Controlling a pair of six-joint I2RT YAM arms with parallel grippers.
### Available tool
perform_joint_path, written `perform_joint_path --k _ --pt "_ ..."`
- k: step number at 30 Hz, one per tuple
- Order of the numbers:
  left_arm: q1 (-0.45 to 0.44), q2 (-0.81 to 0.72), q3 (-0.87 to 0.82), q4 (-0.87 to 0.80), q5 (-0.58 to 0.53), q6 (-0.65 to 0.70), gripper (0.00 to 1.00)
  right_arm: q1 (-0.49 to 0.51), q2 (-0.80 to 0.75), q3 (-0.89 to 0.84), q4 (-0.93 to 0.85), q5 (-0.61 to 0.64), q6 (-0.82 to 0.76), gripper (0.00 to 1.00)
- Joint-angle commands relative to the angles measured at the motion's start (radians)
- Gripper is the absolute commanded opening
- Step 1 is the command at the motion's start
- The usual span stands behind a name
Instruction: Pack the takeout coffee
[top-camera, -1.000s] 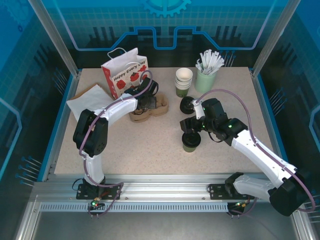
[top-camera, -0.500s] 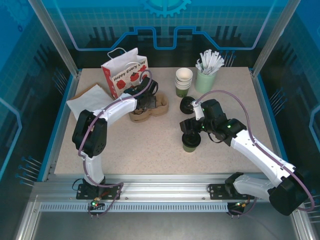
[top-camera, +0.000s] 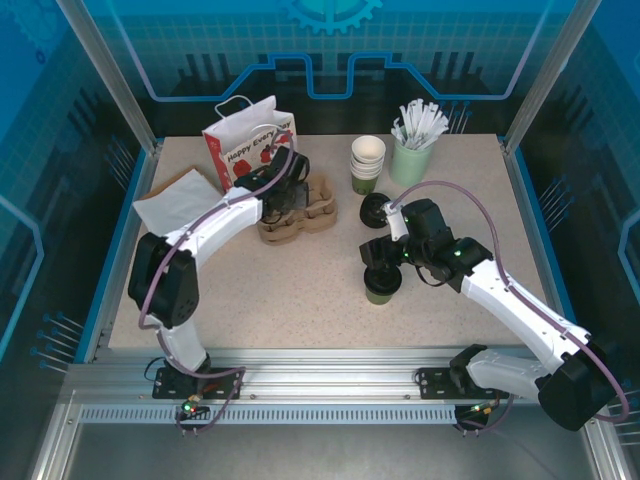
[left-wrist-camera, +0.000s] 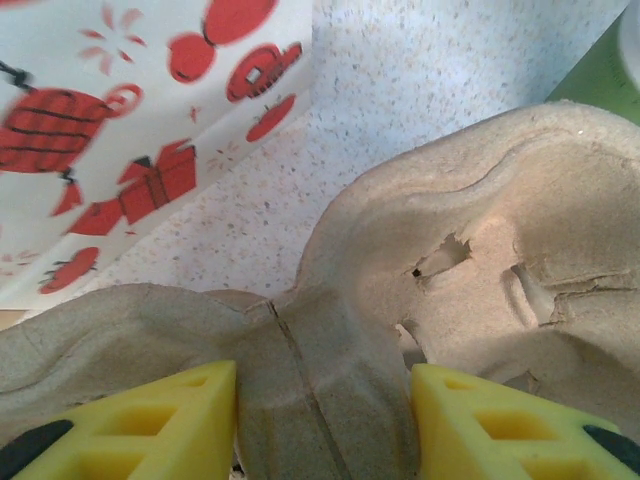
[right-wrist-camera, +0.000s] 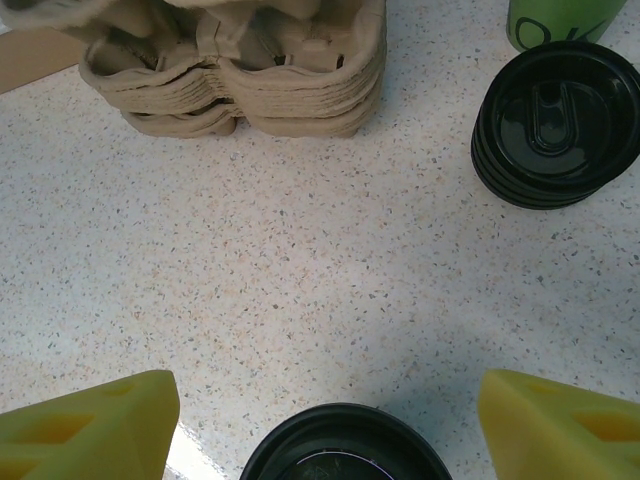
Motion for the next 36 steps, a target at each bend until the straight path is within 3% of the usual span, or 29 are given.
perform_joint_path --k 1,9,14,19,30,36 --pt "-0.039 -0.115 -0.022 -0.03 -0.055 -0.002 0.48 0.014 -0.035 0.031 -0.032 0.022 -0.014 0.8" --pt "-0.211 -0.342 -0.242 -0.067 -0.133 -0.102 0.47 0.005 -0.113 0.085 -0.111 0.103 -0.056 0.8" --pt "-0.381 -0.436 -0.42 -0.094 -0.163 -0.303 0.47 -0.02 -0.132 0.093 -0.134 0.119 -0.073 0.8" --pt "-0.511 -0.407 -0.544 -0.057 -0.167 -0.493 0.47 -0.039 -0.146 0.087 -0.125 0.086 -0.073 0.8" --pt "-0.586 -0.245 -0.611 0.07 -0.133 -0.599 0.49 -0.041 -0.163 0.069 -0.123 0.073 -0.067 0.8" --pt "-0.589 -0.272 -0.602 0.061 -0.154 -0.573 0.62 -0.04 -0.152 0.065 -0.121 0.058 -0.058 0.8"
